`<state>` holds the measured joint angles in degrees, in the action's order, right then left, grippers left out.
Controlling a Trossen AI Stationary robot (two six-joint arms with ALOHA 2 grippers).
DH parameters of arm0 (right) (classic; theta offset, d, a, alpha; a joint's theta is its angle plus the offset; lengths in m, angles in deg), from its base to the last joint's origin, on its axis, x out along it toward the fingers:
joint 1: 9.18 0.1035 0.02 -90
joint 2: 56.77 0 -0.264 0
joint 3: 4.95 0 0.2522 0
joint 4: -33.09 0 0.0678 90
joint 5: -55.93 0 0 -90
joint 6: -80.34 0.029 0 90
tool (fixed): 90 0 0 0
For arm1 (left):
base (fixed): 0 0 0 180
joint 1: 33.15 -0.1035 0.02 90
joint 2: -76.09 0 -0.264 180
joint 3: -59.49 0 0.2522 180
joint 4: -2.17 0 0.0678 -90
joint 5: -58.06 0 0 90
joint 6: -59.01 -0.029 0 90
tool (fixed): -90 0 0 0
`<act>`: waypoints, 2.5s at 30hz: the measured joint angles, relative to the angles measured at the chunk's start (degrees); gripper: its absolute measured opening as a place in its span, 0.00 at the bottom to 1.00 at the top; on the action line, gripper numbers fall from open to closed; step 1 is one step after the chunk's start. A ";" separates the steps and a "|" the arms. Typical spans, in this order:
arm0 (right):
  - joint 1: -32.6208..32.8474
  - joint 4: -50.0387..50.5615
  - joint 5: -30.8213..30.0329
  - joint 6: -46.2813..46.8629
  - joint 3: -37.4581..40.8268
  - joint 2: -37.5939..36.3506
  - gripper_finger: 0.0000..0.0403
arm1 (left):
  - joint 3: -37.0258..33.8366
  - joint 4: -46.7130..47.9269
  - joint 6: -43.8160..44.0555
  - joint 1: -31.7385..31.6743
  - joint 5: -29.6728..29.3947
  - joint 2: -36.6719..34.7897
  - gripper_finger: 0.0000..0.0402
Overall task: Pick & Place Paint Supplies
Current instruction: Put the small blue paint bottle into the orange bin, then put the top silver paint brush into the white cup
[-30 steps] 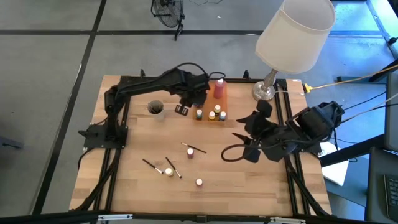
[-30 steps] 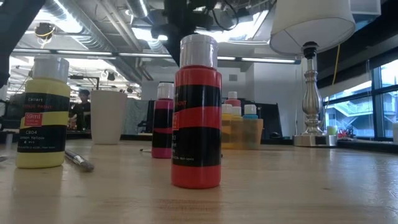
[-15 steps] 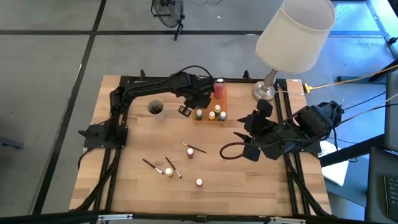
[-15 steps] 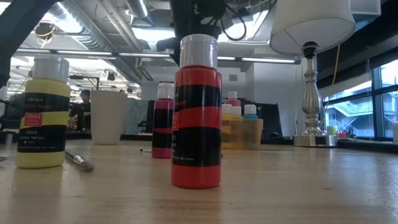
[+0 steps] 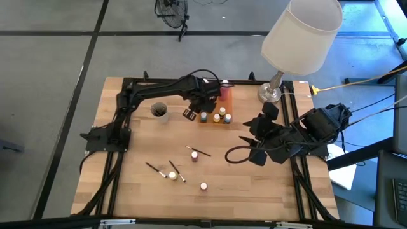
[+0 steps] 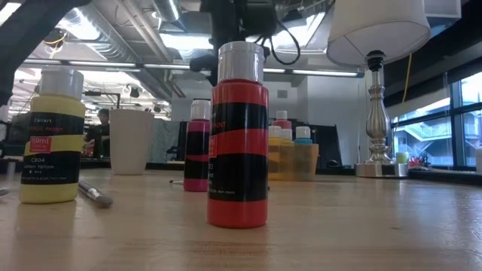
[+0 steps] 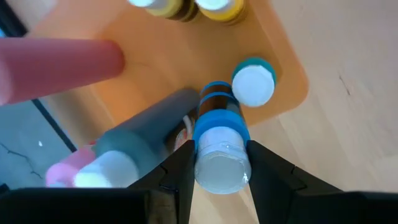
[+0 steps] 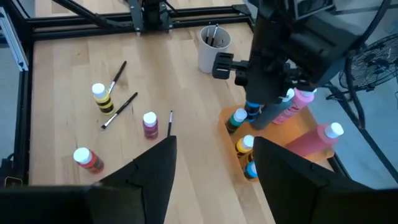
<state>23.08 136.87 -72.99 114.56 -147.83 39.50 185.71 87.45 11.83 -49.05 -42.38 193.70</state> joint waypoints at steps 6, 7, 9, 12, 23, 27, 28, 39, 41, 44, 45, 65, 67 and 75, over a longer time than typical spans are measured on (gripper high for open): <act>0.06 0.00 0.55 -0.06 0.00 0.00 0.54 | 0.00 0.69 -0.07 0.02 0.03 2.17 0.29; 0.06 0.00 0.92 -0.09 0.00 0.00 0.54 | 0.00 0.69 -0.12 0.04 0.11 2.61 0.29; 0.06 0.00 1.66 -0.11 0.00 0.00 0.54 | 0.00 0.70 -0.56 0.04 0.11 3.47 0.29; 0.10 0.00 1.80 -0.13 0.00 0.00 0.54 | 0.00 0.64 -1.24 0.04 0.17 4.72 0.29; 0.10 0.00 3.17 -0.15 0.00 0.00 0.54 | 0.00 0.03 -3.35 0.02 1.05 5.83 0.29; 0.10 0.00 3.19 -0.15 0.02 0.00 0.54 | 0.00 0.01 -4.54 0.04 3.28 5.81 0.29; 0.10 0.00 3.21 -0.15 0.02 0.00 0.54 | 0.00 -0.08 -4.59 0.02 3.62 5.81 0.29; 0.10 0.00 3.61 -0.17 0.02 0.00 0.54 | 0.00 -1.31 -4.63 0.00 4.39 5.79 0.34; 0.10 0.00 3.61 -0.17 0.02 0.00 0.54 | 0.00 -1.31 -4.63 -0.02 4.23 5.79 0.33; 0.10 0.00 3.61 -0.17 0.02 0.00 0.54 | 0.00 -1.29 -4.62 0.00 2.18 5.79 0.31; 0.10 0.00 3.60 -0.17 0.02 0.00 0.54 | 0.00 -1.25 -4.38 0.01 0.88 5.79 0.30; 0.10 0.00 3.56 -2.84 0.03 0.00 0.54 | 10.95 8.84 4.17 4.93 -12.27 5.70 0.31; 0.10 -0.01 3.56 -3.25 0.04 0.01 0.54 | 13.22 12.12 8.22 5.61 -12.33 4.98 0.30; -0.62 -0.03 3.54 -5.73 0.04 0.02 0.54 | 12.93 18.22 24.86 7.37 9.88 -3.90 0.28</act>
<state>22.46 136.84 -69.45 108.83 -147.79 39.52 198.65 105.67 36.69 -41.68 -32.50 189.80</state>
